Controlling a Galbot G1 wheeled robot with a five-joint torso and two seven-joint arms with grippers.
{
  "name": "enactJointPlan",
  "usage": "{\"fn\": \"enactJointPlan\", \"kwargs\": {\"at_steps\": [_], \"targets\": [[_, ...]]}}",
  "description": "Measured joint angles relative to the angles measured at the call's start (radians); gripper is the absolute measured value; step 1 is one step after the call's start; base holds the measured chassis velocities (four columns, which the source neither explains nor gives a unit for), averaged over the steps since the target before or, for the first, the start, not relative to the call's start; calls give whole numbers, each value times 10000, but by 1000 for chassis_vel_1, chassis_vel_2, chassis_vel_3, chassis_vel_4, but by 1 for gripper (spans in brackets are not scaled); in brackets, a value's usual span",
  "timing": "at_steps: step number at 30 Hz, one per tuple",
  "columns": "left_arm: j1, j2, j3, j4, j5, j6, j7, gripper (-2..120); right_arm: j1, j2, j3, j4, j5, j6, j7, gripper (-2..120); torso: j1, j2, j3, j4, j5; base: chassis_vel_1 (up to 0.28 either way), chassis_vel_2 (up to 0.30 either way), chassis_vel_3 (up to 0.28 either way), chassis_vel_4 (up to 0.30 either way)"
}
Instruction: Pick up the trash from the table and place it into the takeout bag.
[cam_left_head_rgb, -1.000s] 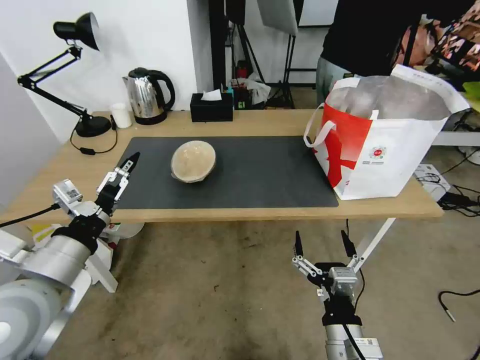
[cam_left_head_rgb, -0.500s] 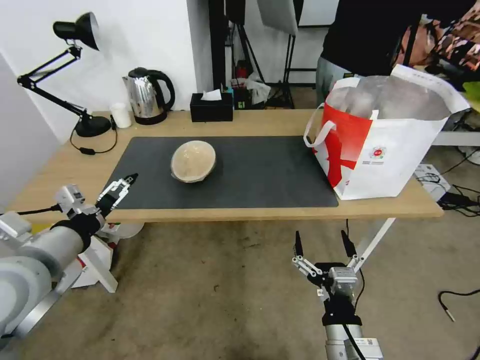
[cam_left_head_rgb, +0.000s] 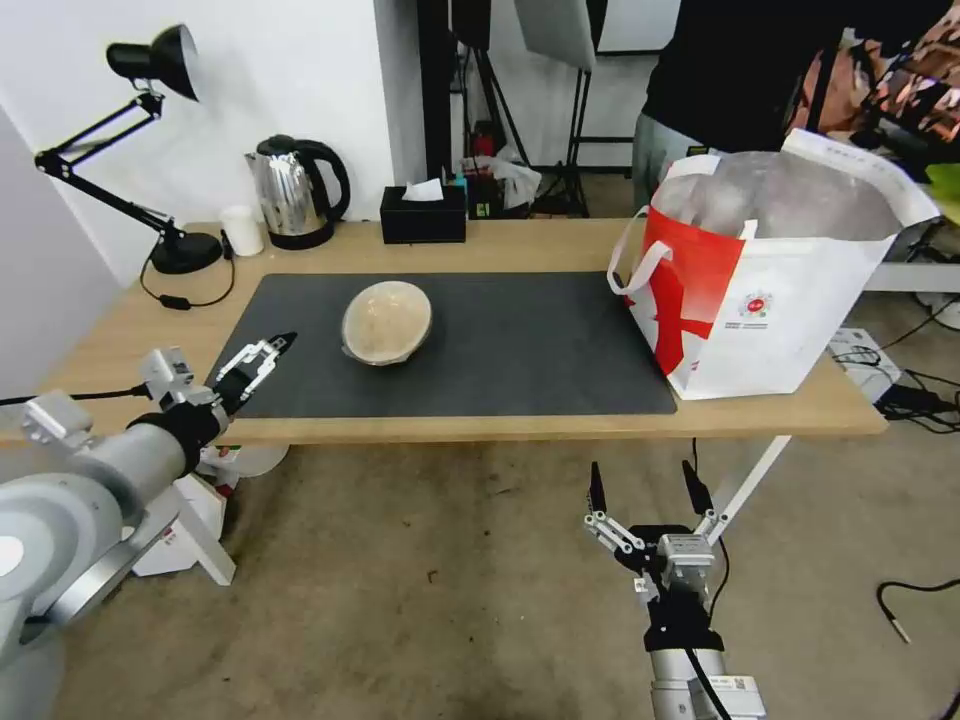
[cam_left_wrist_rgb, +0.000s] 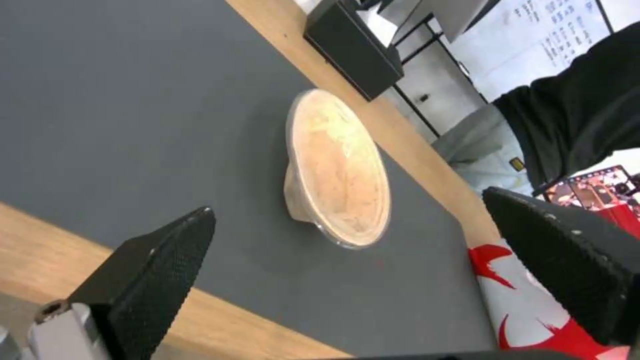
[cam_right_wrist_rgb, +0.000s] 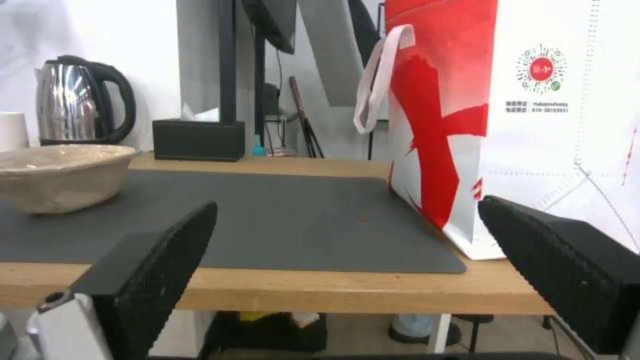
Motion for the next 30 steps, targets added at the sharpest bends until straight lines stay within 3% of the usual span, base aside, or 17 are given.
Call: {"fn": "enactJointPlan", "kwargs": {"at_steps": [30], "targets": [[-2462,507,1898,2585,-277,205,232,100,0,0,0,0,-1,0,0,100,0,-1,-1,-1,0,0,0,0,0]]}}
